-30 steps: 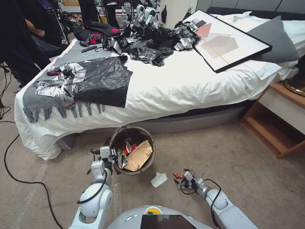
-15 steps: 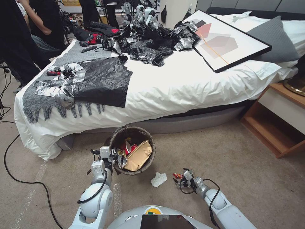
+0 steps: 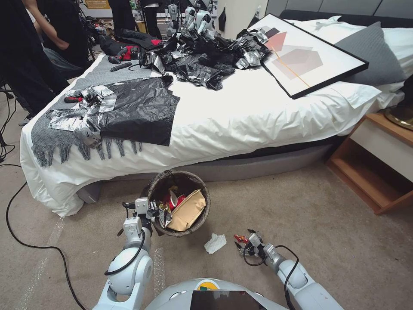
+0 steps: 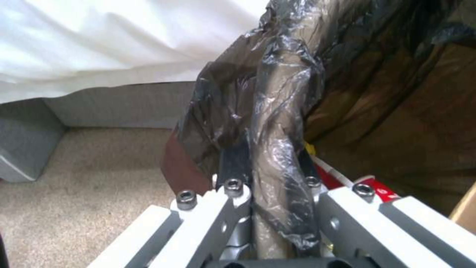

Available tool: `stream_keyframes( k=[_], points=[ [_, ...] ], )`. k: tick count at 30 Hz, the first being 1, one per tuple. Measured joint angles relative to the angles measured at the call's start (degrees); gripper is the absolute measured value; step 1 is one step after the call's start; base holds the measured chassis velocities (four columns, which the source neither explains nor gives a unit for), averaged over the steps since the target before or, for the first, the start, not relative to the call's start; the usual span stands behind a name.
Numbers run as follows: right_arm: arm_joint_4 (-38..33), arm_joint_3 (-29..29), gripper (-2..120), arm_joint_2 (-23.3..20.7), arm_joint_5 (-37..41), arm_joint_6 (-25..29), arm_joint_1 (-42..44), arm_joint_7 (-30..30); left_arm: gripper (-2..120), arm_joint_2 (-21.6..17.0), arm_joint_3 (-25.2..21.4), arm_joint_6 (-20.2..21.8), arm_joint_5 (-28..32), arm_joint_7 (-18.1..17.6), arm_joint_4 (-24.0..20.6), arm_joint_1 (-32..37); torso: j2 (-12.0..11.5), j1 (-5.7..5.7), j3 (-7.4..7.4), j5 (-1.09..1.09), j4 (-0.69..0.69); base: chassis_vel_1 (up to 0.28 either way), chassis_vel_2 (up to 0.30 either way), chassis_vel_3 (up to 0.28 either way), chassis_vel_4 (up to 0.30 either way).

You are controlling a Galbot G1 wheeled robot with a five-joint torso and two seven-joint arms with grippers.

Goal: Pick up the trash bin, then pick up the garbage from the floor and place it into the trash bin.

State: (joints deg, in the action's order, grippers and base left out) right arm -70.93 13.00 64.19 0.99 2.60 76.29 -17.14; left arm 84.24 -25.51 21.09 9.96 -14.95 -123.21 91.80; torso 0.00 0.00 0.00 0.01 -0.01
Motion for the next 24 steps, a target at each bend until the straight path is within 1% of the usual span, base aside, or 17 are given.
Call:
stream_keyframes(
  k=[2, 3, 5, 6, 7, 10, 11, 12, 15, 16, 18, 19, 20, 21, 22, 23, 24],
  points=[
    [-1.9, 0.1, 75, 0.1, -0.1, -0.3, 0.8, 0.3, 3, 0.0, 0.0, 0.0, 0.0, 0.0, 0.1, 0.0, 0.0, 0.0, 0.01, 0.02, 0.0, 0.0, 0.0, 0.0, 0.0],
    [-1.9, 0.1, 75, 0.1, -0.1, -0.3, 0.8, 0.3, 3, 0.0, 0.0, 0.0, 0.0, 0.0, 0.1, 0.0, 0.0, 0.0, 0.01, 0.02, 0.0, 0.0, 0.0, 0.0, 0.0],
    [-2.7, 0.1, 68, 0.1, -0.1, -0.4, 1.1, 0.4, 3, 0.0, 0.0, 0.0, 0.1, 0.0, 0.1, 0.0, 0.0, 0.0, 0.01, 0.05, -0.01, 0.0, 0.0, 0.0, 0.0],
    [-3.6, 0.1, 60, 0.1, -0.1, -0.6, 1.6, 0.5, 3, 0.0, -0.1, 0.0, 0.1, 0.0, 0.1, -0.1, 0.0, 0.0, 0.01, 0.05, -0.01, 0.0, 0.0, 0.0, 0.0],
    [-3.6, 0.1, 60, 0.1, -0.1, -0.6, 1.6, 0.5, 3, 0.0, -0.1, 0.0, 0.1, 0.0, 0.1, -0.1, 0.0, 0.0, 0.01, 0.05, -0.01, 0.0, 0.0, 0.0, 0.0],
    [-4.5, 0.0, 46, 0.1, -0.1, -0.6, 2.3, 0.6, 3, 0.0, -0.1, 0.0, 0.2, 0.0, 0.1, -0.1, 0.0, -0.01, 0.01, 0.05, 0.0, 0.0, 0.0, 0.0, 0.0],
    [-4.5, 0.0, 43, 0.1, -0.1, -0.6, 2.4, 0.6, 3, 0.1, -0.1, -0.1, 0.2, 0.0, 0.1, -0.1, 0.0, 0.0, 0.01, 0.03, 0.0, 0.0, 0.0, 0.0, 0.0],
    [-4.5, 0.0, 43, 0.1, -0.1, -0.6, 2.4, 0.6, 3, 0.1, -0.1, -0.1, 0.2, 0.0, 0.1, -0.1, 0.0, 0.0, 0.01, 0.03, 0.0, 0.0, 0.0, 0.0, 0.0],
    [-3.9, 0.0, 27, 0.3, -0.1, 0.0, 2.5, 0.5, 3, 0.1, -0.2, -0.1, 0.2, 0.0, 0.1, -0.1, 0.0, 0.0, 0.0, 0.01, 0.0, 0.0, 0.0, 0.0, 0.0],
    [-3.9, 0.0, 27, 0.3, -0.1, 0.0, 2.5, 0.5, 3, 0.1, -0.2, -0.1, 0.2, 0.0, 0.1, -0.1, 0.0, 0.0, 0.0, 0.01, 0.0, 0.0, 0.0, 0.0, 0.0],
    [-3.3, 0.1, 17, 0.4, 0.0, 0.3, 2.3, 0.5, 3, 0.1, -0.2, -0.1, 0.2, 0.0, 0.1, -0.1, 0.0, 0.0, 0.0, 0.02, 0.0, 0.0, 0.0, 0.0, 0.0],
    [-3.3, 0.1, 17, 0.4, 0.0, 0.3, 2.3, 0.5, 3, 0.1, -0.2, -0.1, 0.2, 0.0, 0.1, -0.1, 0.0, 0.0, 0.0, 0.02, 0.0, 0.0, 0.0, 0.0, 0.0],
    [-3.1, 0.2, 13, 0.4, 0.0, 0.5, 2.3, 0.5, 3, 0.1, -0.2, -0.1, 0.2, 0.0, 0.2, -0.1, 0.0, 0.0, 0.0, 0.02, 0.0, 0.0, 0.0, 0.0, 0.0],
    [-2.8, 0.2, 7, 0.5, 0.1, 0.7, 2.2, 0.5, 3, 0.1, -0.2, -0.1, 0.2, 0.0, 0.1, -0.1, 0.0, 0.0, 0.0, 0.02, 0.0, 0.0, 0.0, 0.0, 0.0],
    [-2.8, 0.2, 7, 0.5, 0.1, 0.7, 2.2, 0.5, 3, 0.1, -0.2, -0.1, 0.2, 0.0, 0.1, -0.1, 0.0, 0.0, 0.0, 0.02, 0.0, 0.0, 0.0, 0.0, 0.0],
    [-2.6, 0.2, 0, 0.5, 0.1, 0.9, 2.0, 0.5, 3, 0.1, -0.3, -0.1, 0.2, 0.0, 0.2, -0.1, 0.0, 0.0, 0.0, 0.02, 0.0, 0.0, 0.0, 0.0, 0.0],
    [-2.3, 0.2, 0, 0.5, 0.2, 1.1, 1.9, 0.5, 3, 0.1, -0.3, -0.1, 0.2, 0.0, 0.2, -0.1, 0.0, 0.0, 0.0, 0.01, -0.01, 0.0, 0.0, 0.0, 0.0]
  ],
)
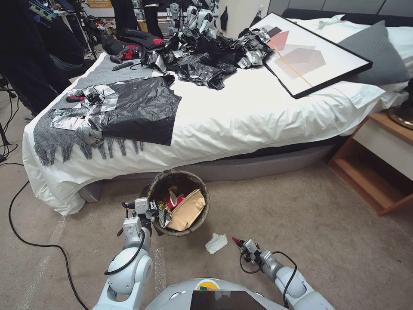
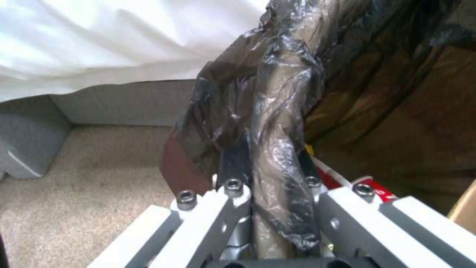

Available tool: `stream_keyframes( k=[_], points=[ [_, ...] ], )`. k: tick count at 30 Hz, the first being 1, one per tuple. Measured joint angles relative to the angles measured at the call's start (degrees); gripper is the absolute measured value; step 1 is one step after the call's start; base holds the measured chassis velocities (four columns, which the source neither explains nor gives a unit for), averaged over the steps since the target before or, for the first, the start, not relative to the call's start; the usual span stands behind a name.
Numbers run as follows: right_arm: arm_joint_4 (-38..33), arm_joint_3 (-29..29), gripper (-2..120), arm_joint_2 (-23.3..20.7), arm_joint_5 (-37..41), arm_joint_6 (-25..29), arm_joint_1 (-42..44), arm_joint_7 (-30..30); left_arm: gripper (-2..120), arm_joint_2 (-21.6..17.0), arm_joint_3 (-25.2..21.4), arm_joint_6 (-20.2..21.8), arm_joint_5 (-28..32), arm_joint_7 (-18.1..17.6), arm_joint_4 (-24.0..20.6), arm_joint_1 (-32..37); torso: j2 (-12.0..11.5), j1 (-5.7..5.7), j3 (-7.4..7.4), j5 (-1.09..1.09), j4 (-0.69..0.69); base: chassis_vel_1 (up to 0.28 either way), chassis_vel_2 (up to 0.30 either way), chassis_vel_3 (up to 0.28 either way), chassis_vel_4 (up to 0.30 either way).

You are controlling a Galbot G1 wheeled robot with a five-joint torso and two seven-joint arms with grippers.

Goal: Pick up the trash bin, then pick up the garbage from the floor and place it into the trash bin.

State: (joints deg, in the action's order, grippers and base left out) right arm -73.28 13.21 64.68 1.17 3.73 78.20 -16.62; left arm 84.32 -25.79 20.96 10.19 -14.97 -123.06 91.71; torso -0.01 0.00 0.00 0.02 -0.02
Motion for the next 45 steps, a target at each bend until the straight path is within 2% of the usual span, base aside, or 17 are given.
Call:
stream_keyframes(
  k=[17, 22, 25, 31, 32, 33, 35, 36, 37, 39, 40, 42, 45],
  points=[
    [1.0, 0.0, 0, 0.1, 0.4, 1.2, -0.6, 0.6, 3, -0.2, 0.0, 0.0, 0.1, 0.0, 0.1, -0.1, 0.0, 0.0, 0.0, -0.02, 0.01, 0.0, 0.0, 0.0, 0.0],
    [-1.6, 0.4, 0, 0.0, 0.7, 2.6, 0.0, 2.8, 3, -0.2, 0.1, 0.0, 0.1, -0.1, 0.2, 0.0, 0.0, 0.0, 0.01, -0.05, 0.03, 0.0, 0.0, 0.0, 0.0],
    [-7.0, 1.3, 0, 0.4, 1.9, 4.8, 0.9, 5.2, 3, -0.1, 0.2, 0.0, 0.1, -0.1, 0.4, 0.0, 0.0, 0.0, 0.0, -0.01, 0.02, 0.0, 0.0, 0.0, 0.0],
    [-13.0, 2.4, 0, 1.2, 3.6, 8.0, 1.5, 6.1, 3, -0.2, 0.2, 0.0, 0.1, -0.1, 0.4, 0.0, 0.0, 0.0, 0.0, -0.03, 0.01, 0.0, 0.0, 0.0, 0.0],
    [-18.5, 2.9, 0, 1.8, 5.2, 10.5, 1.8, 6.0, 3, -0.2, 0.2, 0.0, 0.1, 0.0, 0.4, 0.1, 0.0, 0.0, 0.0, -0.04, 0.0, 0.0, 0.0, 0.0, 0.0],
    [-18.5, 2.9, 0, 1.8, 5.2, 10.5, 1.8, 6.0, 3, -0.2, 0.2, 0.0, 0.1, 0.0, 0.4, 0.1, 0.0, 0.0, 0.0, -0.04, 0.0, 0.0, 0.0, 0.0, 0.0],
    [-30.8, 2.5, 0, 2.9, 8.4, 14.5, 1.9, 4.4, 3, -0.3, 0.6, 0.0, -0.1, 0.0, 0.5, 0.2, 0.0, 0.0, 0.0, -0.04, 0.01, 0.0, 0.0, 0.0, 0.0],
    [-30.8, 2.5, 0, 2.9, 8.4, 14.5, 1.9, 4.4, 3, -0.3, 0.6, 0.0, -0.1, 0.0, 0.5, 0.2, 0.0, 0.0, 0.0, -0.04, 0.01, 0.0, 0.0, 0.0, 0.0],
    [-36.3, 1.1, 0, 2.9, 10.4, 14.8, 1.6, 3.3, 3, -0.3, 0.8, 0.0, -0.4, 0.0, 0.6, 0.2, 0.0, 0.0, 0.0, -0.04, 0.02, 0.0, 0.0, 0.0, 0.0],
    [-42.8, -1.0, 0, 2.4, 13.0, 14.3, 0.8, 1.5, 3, -0.3, 1.2, 0.1, -0.7, 0.0, 0.6, 0.2, 0.0, 0.0, 0.0, -0.04, 0.02, 0.0, 0.0, 0.0, 0.0],
    [-42.8, -1.0, 0, 2.4, 13.0, 14.3, 0.8, 1.5, 3, -0.3, 1.2, 0.1, -0.7, 0.0, 0.6, 0.2, 0.0, 0.0, 0.0, -0.04, 0.02, 0.0, 0.0, 0.0, 0.0],
    [-47.7, -3.2, 0, 1.2, 14.5, 12.3, -0.3, 0.4, 3, -0.3, 1.4, 0.1, -1.1, 0.1, 0.7, 0.3, 0.0, 0.0, 0.0, -0.04, 0.02, 0.0, 0.0, 0.0, 0.0],
    [-49.8, -4.8, 0, 0.6, 15.3, 10.9, -1.0, 0.0, 3, -0.2, 1.5, 0.1, -1.3, 0.1, 0.7, 0.3, 0.0, 0.0, 0.0, -0.04, 0.02, 0.0, 0.0, 0.0, 0.0]
  ],
)
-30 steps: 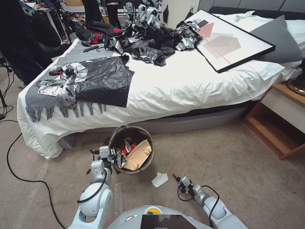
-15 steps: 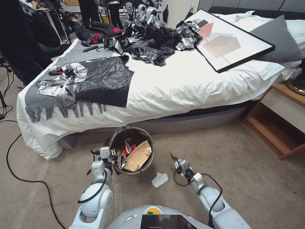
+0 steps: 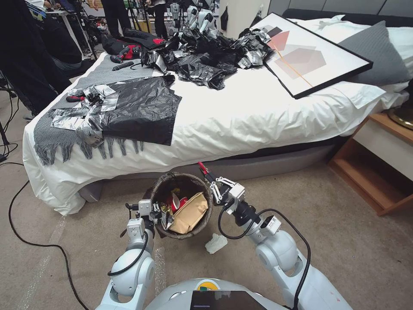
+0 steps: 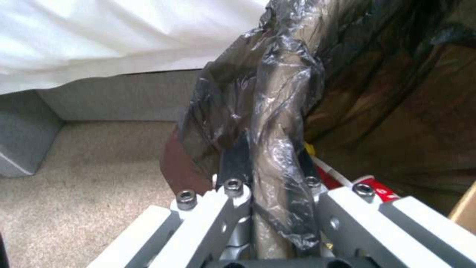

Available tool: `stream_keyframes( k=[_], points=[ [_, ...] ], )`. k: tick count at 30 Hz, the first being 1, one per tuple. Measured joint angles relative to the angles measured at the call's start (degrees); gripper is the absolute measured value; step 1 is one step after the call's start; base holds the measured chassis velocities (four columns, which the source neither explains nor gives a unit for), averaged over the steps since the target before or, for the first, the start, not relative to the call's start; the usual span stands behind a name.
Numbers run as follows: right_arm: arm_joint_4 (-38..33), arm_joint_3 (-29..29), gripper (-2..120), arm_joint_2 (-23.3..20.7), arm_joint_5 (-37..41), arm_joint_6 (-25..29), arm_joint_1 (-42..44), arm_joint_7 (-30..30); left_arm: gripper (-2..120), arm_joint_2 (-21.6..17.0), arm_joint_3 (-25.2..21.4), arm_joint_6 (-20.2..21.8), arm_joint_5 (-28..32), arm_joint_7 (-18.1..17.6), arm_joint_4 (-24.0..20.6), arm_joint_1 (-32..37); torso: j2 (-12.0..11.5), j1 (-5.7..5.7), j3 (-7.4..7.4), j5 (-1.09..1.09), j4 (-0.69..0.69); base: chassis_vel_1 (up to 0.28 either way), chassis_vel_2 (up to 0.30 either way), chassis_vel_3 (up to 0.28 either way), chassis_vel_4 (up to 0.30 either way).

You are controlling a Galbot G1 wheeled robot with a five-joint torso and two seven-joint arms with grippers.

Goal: Pick up the trash bin, then pick up the garbage from the floor and place it into the trash bin.

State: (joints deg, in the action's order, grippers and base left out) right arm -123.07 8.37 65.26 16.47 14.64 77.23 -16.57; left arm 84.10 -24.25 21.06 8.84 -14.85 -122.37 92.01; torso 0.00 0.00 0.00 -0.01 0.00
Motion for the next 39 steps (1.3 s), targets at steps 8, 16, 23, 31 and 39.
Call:
stream_keyframes(
  k=[8, 16, 23, 31, 39],
  points=[
    [1.7, -5.5, 0, -0.9, 1.8, -2.0, -1.3, 0.0, 3, 0.3, 0.6, 0.1, -0.7, 0.0, 0.0, 0.1, 0.0, 0.0, 0.0, 0.01, 0.0, 0.0, 0.0, 0.0, 0.0],
    [8.0, -9.9, 0, 0.3, 0.7, -2.2, -3.2, 0.8, 3, 0.4, 0.8, 0.1, -1.1, 0.0, -0.1, 0.3, 0.0, 0.0, 0.0, 0.01, 0.0, 0.0, 0.0, 0.0, 0.0],
    [12.4, -11.3, 0, 1.0, 0.3, -2.2, -4.9, 1.9, 3, 0.3, 1.1, 0.1, -1.2, 0.0, -0.3, 0.4, 0.0, 0.0, 0.0, 0.01, 0.0, 0.0, 0.0, 0.0, 0.0],
    [15.4, -12.2, 5, 2.0, -0.2, -2.4, -6.8, 3.1, 3, 0.3, 1.3, 0.1, -1.3, -0.1, -0.5, 0.5, 0.0, 0.0, 0.0, 0.01, -0.01, 0.0, 0.0, 0.0, 0.0],
    [15.6, -12.4, 37, 2.0, -0.5, -2.7, -6.9, 3.4, 3, 0.3, 1.4, 0.1, -1.3, -0.1, -0.5, 0.5, 0.0, 0.0, 0.0, 0.01, 0.0, 0.0, 0.0, 0.0, 0.0]
  ],
)
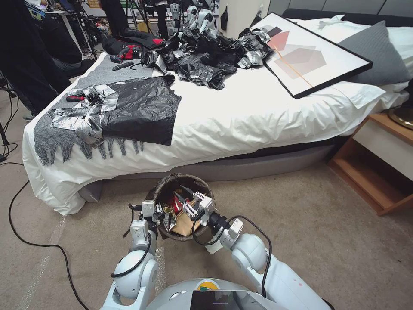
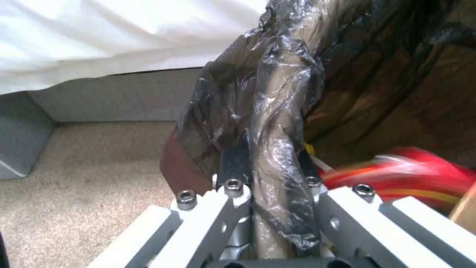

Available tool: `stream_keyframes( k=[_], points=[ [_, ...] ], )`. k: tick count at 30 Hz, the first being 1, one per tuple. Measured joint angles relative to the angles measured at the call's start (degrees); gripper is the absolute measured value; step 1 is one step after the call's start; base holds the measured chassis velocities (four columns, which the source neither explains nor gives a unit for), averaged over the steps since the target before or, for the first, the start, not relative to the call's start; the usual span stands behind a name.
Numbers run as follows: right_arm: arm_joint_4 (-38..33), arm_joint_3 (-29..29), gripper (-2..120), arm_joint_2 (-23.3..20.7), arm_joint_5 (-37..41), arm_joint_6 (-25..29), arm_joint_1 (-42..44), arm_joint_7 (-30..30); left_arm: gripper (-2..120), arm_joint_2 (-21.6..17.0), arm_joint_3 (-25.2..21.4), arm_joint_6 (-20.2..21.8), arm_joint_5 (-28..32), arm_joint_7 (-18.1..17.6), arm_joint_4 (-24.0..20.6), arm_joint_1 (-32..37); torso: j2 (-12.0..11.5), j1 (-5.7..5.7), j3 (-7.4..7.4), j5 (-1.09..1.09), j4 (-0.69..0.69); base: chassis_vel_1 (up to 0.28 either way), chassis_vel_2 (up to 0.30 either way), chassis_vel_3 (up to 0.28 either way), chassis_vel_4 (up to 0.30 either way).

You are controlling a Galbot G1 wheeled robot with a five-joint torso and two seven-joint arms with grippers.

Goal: Pick up the trash bin, then pick up the garbage from the floor and place it into the trash bin.

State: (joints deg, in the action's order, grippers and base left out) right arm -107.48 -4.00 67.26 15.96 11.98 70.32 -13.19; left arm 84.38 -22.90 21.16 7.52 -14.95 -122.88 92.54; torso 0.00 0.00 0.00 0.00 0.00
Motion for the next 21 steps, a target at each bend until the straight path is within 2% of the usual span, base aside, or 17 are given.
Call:
stream_keyframes(
  k=[2, 3, 6, 7, 9, 10, 13, 14, 16, 21],
  points=[
    [0.0, 0.0, 47, 0.0, -0.1, 0.0, 0.2, 0.0, 3, 0.0, 0.1, 0.0, 0.0, 0.0, 0.1, 0.0, 0.0, 0.0, 0.0, 0.0, 0.0, 0.0, 0.0, 0.0, 0.0],
    [0.0, 0.0, 47, 0.0, -0.1, 0.0, 0.2, 0.0, 3, 0.0, 0.1, 0.0, 0.0, 0.0, 0.1, 0.0, 0.0, 0.0, 0.0, 0.0, 0.0, 0.0, 0.0, 0.0, 0.0],
    [0.0, 0.1, 60, 0.0, -0.3, 0.0, 0.4, 0.0, 3, 0.0, 0.1, 0.0, 0.0, 0.0, 0.2, 0.0, 0.0, 0.0, 0.0, 0.0, 0.0, 0.0, 0.0, 0.0, 0.0],
    [0.0, 0.1, 60, 0.0, -0.3, 0.0, 0.4, 0.0, 3, 0.0, 0.1, 0.0, 0.0, 0.0, 0.2, 0.0, 0.0, 0.0, 0.0, 0.0, 0.0, 0.0, 0.0, 0.0, 0.0],
    [-0.1, 0.2, 75, 0.1, -0.4, 0.0, 0.5, 0.0, 3, 0.1, 0.1, 0.0, -0.1, 0.0, 0.2, 0.0, 0.0, 0.0, 0.0, 0.0, 0.0, 0.0, 0.0, 0.0, 0.0],
    [-0.1, 0.2, 75, 0.1, -0.4, 0.0, 0.5, 0.0, 3, 0.1, 0.1, 0.0, -0.1, 0.0, 0.2, 0.0, 0.0, 0.0, 0.0, 0.0, 0.0, 0.0, 0.0, 0.0, 0.0],
    [-0.3, 0.4, 89, 0.1, -0.7, 0.0, 0.8, 0.0, 3, 0.2, 0.1, 0.0, -0.1, 0.0, 0.2, 0.0, 0.0, 0.0, 0.0, 0.0, 0.0, 0.0, 0.0, 0.0, 0.0],
    [-0.3, 0.4, 89, 0.1, -0.7, 0.0, 0.8, 0.0, 3, 0.2, 0.1, 0.0, -0.1, 0.0, 0.2, 0.0, 0.0, 0.0, 0.0, 0.0, 0.0, 0.0, 0.0, 0.0, 0.0],
    [-1.2, 1.1, 98, 0.1, -1.0, 0.0, 1.1, 0.0, 3, 0.2, 0.0, 0.0, 0.0, 0.0, 0.3, -0.1, 0.0, 0.0, 0.0, 0.0, 0.0, 0.0, 0.0, 0.0, 0.0],
    [-3.7, 2.7, 100, 0.4, -2.6, 0.2, 1.8, 0.4, 3, 0.2, -0.1, 0.0, 0.0, 0.0, 0.4, -0.1, 0.0, 0.0, 0.0, 0.0, 0.0, 0.0, 0.0, 0.0, 0.0]
  ],
)
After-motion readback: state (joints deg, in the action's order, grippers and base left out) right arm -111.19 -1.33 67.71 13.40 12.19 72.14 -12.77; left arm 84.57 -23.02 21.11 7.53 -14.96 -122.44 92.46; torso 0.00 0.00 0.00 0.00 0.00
